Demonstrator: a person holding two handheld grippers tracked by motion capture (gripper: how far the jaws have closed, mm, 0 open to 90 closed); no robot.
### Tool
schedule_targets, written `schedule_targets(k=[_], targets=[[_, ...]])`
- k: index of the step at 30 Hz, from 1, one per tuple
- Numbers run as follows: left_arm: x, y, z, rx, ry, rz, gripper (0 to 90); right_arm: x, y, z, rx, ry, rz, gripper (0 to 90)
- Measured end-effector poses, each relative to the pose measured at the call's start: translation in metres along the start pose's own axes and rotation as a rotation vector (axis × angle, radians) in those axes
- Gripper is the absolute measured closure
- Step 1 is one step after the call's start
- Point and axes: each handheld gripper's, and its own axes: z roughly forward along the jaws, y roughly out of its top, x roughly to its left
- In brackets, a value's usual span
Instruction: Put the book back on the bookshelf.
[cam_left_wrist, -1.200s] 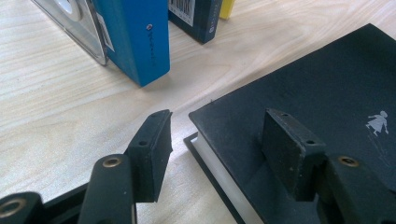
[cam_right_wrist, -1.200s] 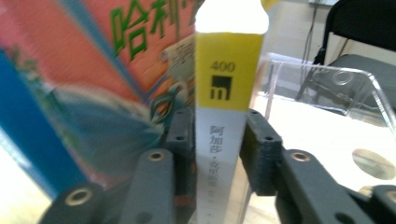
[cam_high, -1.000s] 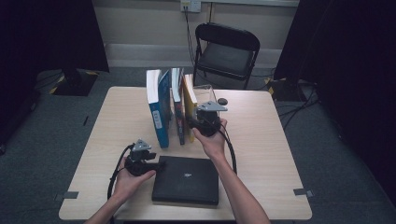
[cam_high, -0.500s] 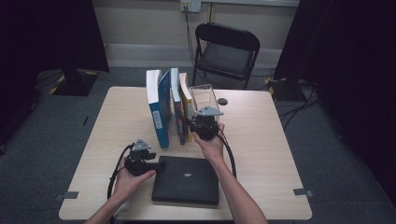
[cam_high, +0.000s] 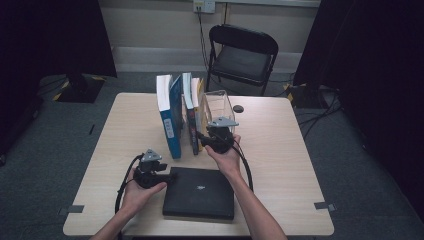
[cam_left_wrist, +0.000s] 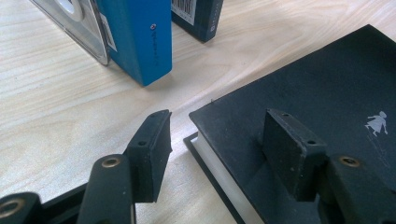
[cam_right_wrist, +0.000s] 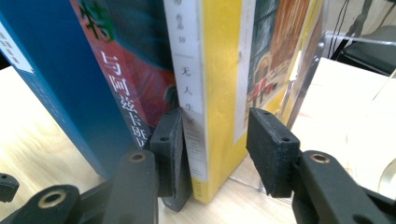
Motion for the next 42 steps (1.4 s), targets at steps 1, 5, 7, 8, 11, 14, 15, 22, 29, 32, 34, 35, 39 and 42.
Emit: schedule_targets(k=[1, 5, 7, 8, 11, 14, 15, 22, 29, 32, 34, 35, 39, 42], targets=[[0.0, 0.0, 0.0, 0.001, 0.0, -0.001, 42.2, 0.0, 0.001, -0.001, -0.005, -0.001, -0.002, 57.3], [0.0, 0.0, 0.0, 0.003, 0.002, 0.002, 42.3, -0.002, 0.003, -0.004, -0.012, -0.005, 0.001, 58.5], [0.0, 0.0, 0.0, 0.0, 0.0, 0.0, 42.3, -0.003, 0.003, -0.005, -0.013, -0.005, 0.002, 61.4], [0.0, 0.0, 0.0, 0.003, 0.003, 0.003, 42.3, -0.003, 0.003, -0.005, -0.013, -0.003, 0.0, 61.5], [0.0, 0.0, 0.0, 0.0, 0.0, 0.0, 42.3, -0.004, 0.004, -0.006, -0.015, -0.001, -0.006, 63.8], [0.0, 0.0, 0.0, 0.003, -0.003, 0.0, 42.1, -0.003, 0.005, -0.006, -0.02, 0.003, -0.008, 63.4], [0.0, 0.0, 0.0, 0.002, -0.003, 0.001, 42.1, -0.003, 0.006, -0.006, -0.019, 0.005, -0.009, 62.7], [0.0, 0.0, 0.0, 0.0, 0.0, 0.001, 42.2, 0.001, 0.011, -0.001, -0.015, 0.019, -0.027, 60.3], [0.0, 0.0, 0.0, 0.002, -0.002, 0.001, 42.1, 0.0, 0.005, -0.003, -0.009, 0.012, -0.017, 60.8], [0.001, 0.0, 0.0, 0.006, -0.005, -0.001, 42.3, -0.003, 0.005, -0.008, -0.012, 0.013, -0.018, 62.4], [0.001, 0.001, 0.0, 0.01, -0.01, -0.003, 42.6, -0.005, 0.005, -0.015, -0.014, 0.013, -0.017, 62.5], [0.001, 0.001, -0.001, 0.014, -0.016, -0.007, 43.8, -0.006, 0.004, -0.019, -0.016, 0.018, -0.012, 62.8], [-0.001, 0.0, -0.001, 0.023, -0.043, -0.019, 47.9, -0.007, -0.002, -0.031, -0.007, 0.026, -0.023, 62.9], [-0.003, 0.001, -0.002, 0.028, -0.051, -0.009, 50.9, -0.008, -0.008, -0.037, 0.002, 0.035, -0.024, 62.9]])
